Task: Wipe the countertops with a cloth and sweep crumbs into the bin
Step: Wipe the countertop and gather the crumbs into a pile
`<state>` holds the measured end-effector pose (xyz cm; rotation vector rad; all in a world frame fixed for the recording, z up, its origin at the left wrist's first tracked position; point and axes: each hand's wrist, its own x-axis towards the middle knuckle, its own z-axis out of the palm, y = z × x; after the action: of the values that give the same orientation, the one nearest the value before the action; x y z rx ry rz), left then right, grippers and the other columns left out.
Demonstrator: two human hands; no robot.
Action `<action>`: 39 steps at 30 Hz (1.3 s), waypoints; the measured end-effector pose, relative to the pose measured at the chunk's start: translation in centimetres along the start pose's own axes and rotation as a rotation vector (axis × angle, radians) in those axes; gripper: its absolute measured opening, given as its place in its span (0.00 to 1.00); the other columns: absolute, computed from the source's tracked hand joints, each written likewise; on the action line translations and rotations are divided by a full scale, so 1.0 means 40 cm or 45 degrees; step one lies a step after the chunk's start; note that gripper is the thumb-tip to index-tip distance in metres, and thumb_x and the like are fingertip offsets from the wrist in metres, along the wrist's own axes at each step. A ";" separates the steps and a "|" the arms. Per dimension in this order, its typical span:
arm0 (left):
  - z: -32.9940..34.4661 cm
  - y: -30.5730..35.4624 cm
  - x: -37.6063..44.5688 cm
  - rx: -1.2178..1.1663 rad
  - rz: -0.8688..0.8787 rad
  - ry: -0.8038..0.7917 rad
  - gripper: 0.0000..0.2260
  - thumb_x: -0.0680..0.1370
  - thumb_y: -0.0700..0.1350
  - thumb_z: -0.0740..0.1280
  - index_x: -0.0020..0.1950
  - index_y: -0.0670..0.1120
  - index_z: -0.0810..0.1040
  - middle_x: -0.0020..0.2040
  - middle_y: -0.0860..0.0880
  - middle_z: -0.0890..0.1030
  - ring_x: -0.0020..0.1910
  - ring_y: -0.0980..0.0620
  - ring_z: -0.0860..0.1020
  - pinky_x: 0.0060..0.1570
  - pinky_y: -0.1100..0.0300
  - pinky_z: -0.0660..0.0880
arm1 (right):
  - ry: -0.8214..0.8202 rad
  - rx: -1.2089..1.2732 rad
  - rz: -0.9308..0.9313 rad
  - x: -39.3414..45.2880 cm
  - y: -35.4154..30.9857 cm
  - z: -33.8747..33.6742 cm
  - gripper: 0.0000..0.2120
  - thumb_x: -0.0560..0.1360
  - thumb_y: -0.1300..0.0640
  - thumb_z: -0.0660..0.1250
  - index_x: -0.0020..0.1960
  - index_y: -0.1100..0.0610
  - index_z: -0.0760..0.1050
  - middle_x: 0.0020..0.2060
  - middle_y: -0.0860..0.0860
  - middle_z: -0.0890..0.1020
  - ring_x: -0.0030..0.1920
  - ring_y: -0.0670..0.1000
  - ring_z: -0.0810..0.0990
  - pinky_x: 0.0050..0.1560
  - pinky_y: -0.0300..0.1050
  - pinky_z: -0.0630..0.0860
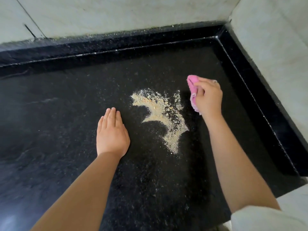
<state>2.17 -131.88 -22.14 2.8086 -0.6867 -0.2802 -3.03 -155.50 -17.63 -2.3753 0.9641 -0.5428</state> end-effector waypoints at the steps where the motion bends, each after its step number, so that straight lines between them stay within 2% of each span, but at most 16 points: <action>1: 0.001 -0.002 0.003 0.001 -0.008 0.006 0.22 0.80 0.42 0.50 0.73 0.37 0.55 0.75 0.42 0.54 0.74 0.47 0.49 0.71 0.57 0.42 | -0.096 -0.064 -0.060 0.039 0.009 0.014 0.14 0.72 0.74 0.54 0.44 0.69 0.79 0.51 0.61 0.79 0.55 0.60 0.71 0.49 0.34 0.62; 3: 0.000 -0.005 0.006 0.011 -0.014 0.013 0.22 0.80 0.42 0.51 0.73 0.37 0.56 0.75 0.42 0.55 0.74 0.46 0.50 0.71 0.56 0.43 | -0.261 -0.199 -0.145 0.079 0.019 0.042 0.14 0.72 0.73 0.55 0.45 0.68 0.79 0.52 0.59 0.79 0.57 0.59 0.70 0.53 0.41 0.61; 7: -0.003 -0.003 0.008 0.006 -0.002 0.013 0.22 0.80 0.41 0.52 0.72 0.36 0.56 0.74 0.41 0.57 0.74 0.45 0.51 0.71 0.55 0.44 | -0.449 -0.217 -0.268 0.016 0.012 0.068 0.09 0.73 0.69 0.60 0.45 0.64 0.79 0.55 0.55 0.79 0.60 0.54 0.70 0.60 0.43 0.62; 10: -0.002 0.001 0.012 0.018 -0.023 -0.001 0.20 0.79 0.40 0.52 0.71 0.34 0.59 0.72 0.39 0.60 0.73 0.43 0.55 0.71 0.52 0.49 | -0.621 0.012 -0.427 -0.069 0.014 0.037 0.09 0.73 0.65 0.62 0.47 0.62 0.81 0.52 0.50 0.80 0.56 0.49 0.74 0.61 0.33 0.62; 13: 0.014 -0.007 0.017 0.028 0.010 0.088 0.19 0.74 0.39 0.57 0.61 0.30 0.72 0.61 0.33 0.74 0.62 0.35 0.71 0.62 0.45 0.66 | -0.517 0.164 -0.528 -0.086 0.034 -0.016 0.09 0.72 0.66 0.62 0.48 0.59 0.80 0.50 0.45 0.77 0.54 0.41 0.73 0.61 0.27 0.64; 16: 0.021 -0.009 0.017 0.026 0.006 0.112 0.22 0.73 0.43 0.52 0.57 0.30 0.74 0.57 0.34 0.77 0.57 0.35 0.75 0.62 0.48 0.64 | -0.415 0.289 -0.382 -0.045 0.030 -0.037 0.15 0.72 0.72 0.63 0.50 0.55 0.77 0.49 0.30 0.76 0.53 0.34 0.74 0.56 0.25 0.67; 17: 0.017 -0.009 0.019 0.029 0.005 0.099 0.23 0.73 0.44 0.51 0.57 0.30 0.74 0.57 0.34 0.77 0.57 0.35 0.75 0.62 0.49 0.63 | -0.427 0.297 -0.358 -0.031 0.021 -0.029 0.16 0.72 0.73 0.63 0.50 0.54 0.77 0.48 0.30 0.76 0.52 0.32 0.74 0.55 0.23 0.66; 20: 0.012 -0.009 0.022 0.035 -0.003 0.084 0.23 0.73 0.44 0.51 0.57 0.30 0.75 0.57 0.34 0.77 0.57 0.35 0.75 0.60 0.50 0.59 | -0.463 0.239 -0.336 0.015 0.000 0.016 0.15 0.72 0.73 0.62 0.50 0.57 0.78 0.49 0.43 0.77 0.53 0.43 0.75 0.55 0.21 0.64; 23: 0.010 -0.010 0.026 0.032 -0.014 0.091 0.23 0.72 0.44 0.51 0.57 0.30 0.75 0.57 0.34 0.77 0.57 0.35 0.75 0.60 0.50 0.59 | -0.418 0.179 -0.320 0.095 -0.030 0.060 0.13 0.73 0.72 0.60 0.48 0.61 0.80 0.49 0.45 0.75 0.54 0.51 0.75 0.54 0.22 0.64; 25: 0.013 -0.008 0.026 0.023 -0.018 0.093 0.23 0.72 0.44 0.52 0.57 0.30 0.74 0.57 0.34 0.77 0.58 0.35 0.75 0.60 0.50 0.59 | -0.467 0.084 -0.345 0.139 -0.059 0.098 0.12 0.74 0.71 0.59 0.48 0.63 0.81 0.50 0.47 0.75 0.55 0.55 0.75 0.59 0.31 0.65; 27: 0.016 -0.011 0.027 0.023 -0.028 0.103 0.23 0.72 0.43 0.52 0.57 0.30 0.74 0.57 0.34 0.77 0.58 0.35 0.75 0.60 0.49 0.60 | -0.618 -0.003 -0.392 0.146 -0.081 0.134 0.12 0.74 0.70 0.59 0.49 0.64 0.80 0.52 0.53 0.79 0.58 0.58 0.73 0.64 0.44 0.65; 29: 0.019 -0.011 0.025 0.030 -0.020 0.121 0.23 0.73 0.44 0.52 0.57 0.31 0.74 0.57 0.34 0.77 0.58 0.36 0.75 0.60 0.48 0.60 | -0.736 -0.117 -0.510 0.104 -0.086 0.149 0.11 0.72 0.71 0.61 0.49 0.64 0.80 0.54 0.57 0.80 0.59 0.60 0.71 0.63 0.49 0.63; 31: 0.023 -0.014 0.025 0.035 -0.020 0.136 0.22 0.73 0.44 0.52 0.58 0.31 0.74 0.58 0.35 0.76 0.60 0.37 0.72 0.60 0.48 0.61 | -0.751 -0.101 -0.643 0.050 -0.065 0.143 0.09 0.70 0.71 0.64 0.47 0.64 0.80 0.50 0.57 0.81 0.54 0.60 0.74 0.57 0.52 0.69; 33: 0.029 -0.016 0.025 0.036 -0.009 0.155 0.23 0.73 0.44 0.52 0.58 0.31 0.74 0.58 0.34 0.76 0.61 0.39 0.68 0.60 0.48 0.61 | -0.743 0.002 -0.708 0.001 -0.036 0.115 0.09 0.71 0.65 0.62 0.44 0.63 0.81 0.46 0.52 0.82 0.49 0.55 0.76 0.53 0.42 0.72; 36: 0.032 -0.018 0.027 0.026 -0.004 0.174 0.23 0.73 0.44 0.52 0.58 0.30 0.74 0.58 0.34 0.76 0.61 0.41 0.64 0.59 0.47 0.60 | -0.744 0.155 -0.701 -0.029 -0.020 0.061 0.13 0.71 0.60 0.58 0.44 0.61 0.81 0.48 0.47 0.78 0.48 0.49 0.78 0.57 0.26 0.67; 39: 0.033 -0.018 0.029 0.027 -0.002 0.193 0.23 0.73 0.44 0.52 0.57 0.30 0.74 0.57 0.34 0.77 0.61 0.41 0.64 0.59 0.47 0.60 | -0.669 0.231 -0.805 0.010 -0.055 0.058 0.12 0.72 0.62 0.58 0.44 0.61 0.81 0.48 0.50 0.80 0.49 0.46 0.79 0.60 0.28 0.65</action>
<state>3.17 -132.03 -23.72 2.8143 -0.6563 -0.0597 -0.38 -153.74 -18.10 -2.4369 -0.0715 -0.1814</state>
